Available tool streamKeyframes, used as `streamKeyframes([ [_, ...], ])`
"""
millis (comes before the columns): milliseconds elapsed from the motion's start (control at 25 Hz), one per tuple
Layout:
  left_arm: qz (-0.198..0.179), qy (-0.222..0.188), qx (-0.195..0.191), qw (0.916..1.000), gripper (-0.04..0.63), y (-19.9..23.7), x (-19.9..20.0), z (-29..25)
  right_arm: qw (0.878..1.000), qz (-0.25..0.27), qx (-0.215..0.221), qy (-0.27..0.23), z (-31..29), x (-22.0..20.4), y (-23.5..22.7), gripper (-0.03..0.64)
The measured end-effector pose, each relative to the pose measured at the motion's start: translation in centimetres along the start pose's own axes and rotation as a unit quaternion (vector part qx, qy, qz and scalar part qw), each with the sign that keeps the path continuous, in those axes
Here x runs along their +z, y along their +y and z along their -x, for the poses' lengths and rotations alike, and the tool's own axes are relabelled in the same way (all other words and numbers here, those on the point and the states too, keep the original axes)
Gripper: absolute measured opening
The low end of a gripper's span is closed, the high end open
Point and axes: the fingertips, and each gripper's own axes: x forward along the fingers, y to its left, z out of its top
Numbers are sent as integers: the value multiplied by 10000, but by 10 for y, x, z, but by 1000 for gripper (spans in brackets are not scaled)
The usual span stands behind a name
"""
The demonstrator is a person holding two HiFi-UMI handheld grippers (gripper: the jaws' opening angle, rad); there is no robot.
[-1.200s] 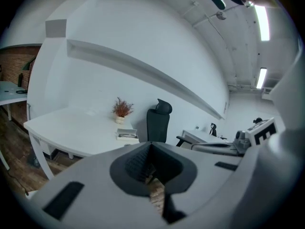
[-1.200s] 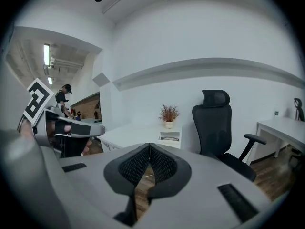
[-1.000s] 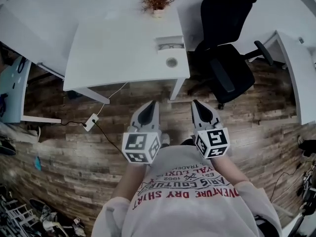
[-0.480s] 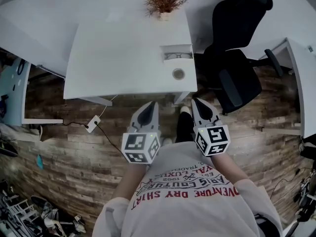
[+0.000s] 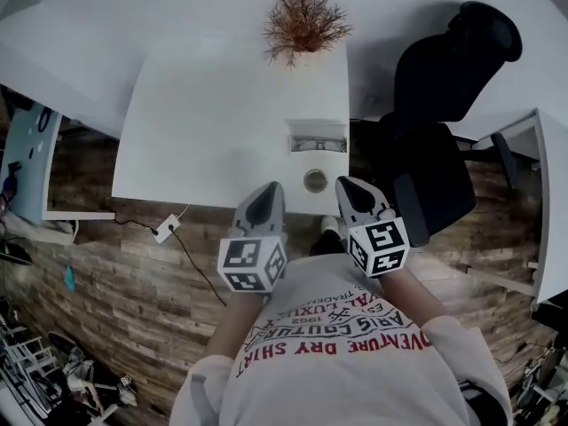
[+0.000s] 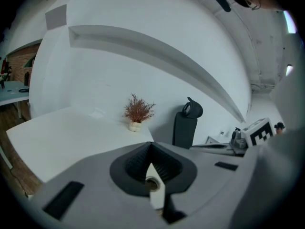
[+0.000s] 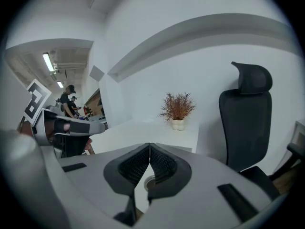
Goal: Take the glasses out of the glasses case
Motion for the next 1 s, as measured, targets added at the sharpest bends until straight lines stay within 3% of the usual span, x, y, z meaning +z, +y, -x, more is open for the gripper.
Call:
streamKeyframes([
  [280,89,86,359,9993,2,-6,13,-60,9960,252,740,427,-49,10,-37,14],
  [520,300,277,622,9972,2,2,3,-86,9893,458,1004,951,-81,-1,-57,14],
  [840,223,720,314,9967,2,14,-8,-110,9778,950,1110,1499,-120,-22,-56,17],
  [880,191,774,257,9965,2,16,-9,-113,9757,1031,1115,1581,-125,-25,-56,30],
  [960,170,896,171,9957,2,23,-12,-116,9700,1229,1114,1778,-137,-33,-55,124],
  [1000,184,963,137,9951,2,26,-14,-117,9666,1360,1093,1876,-141,-38,-56,123],
])
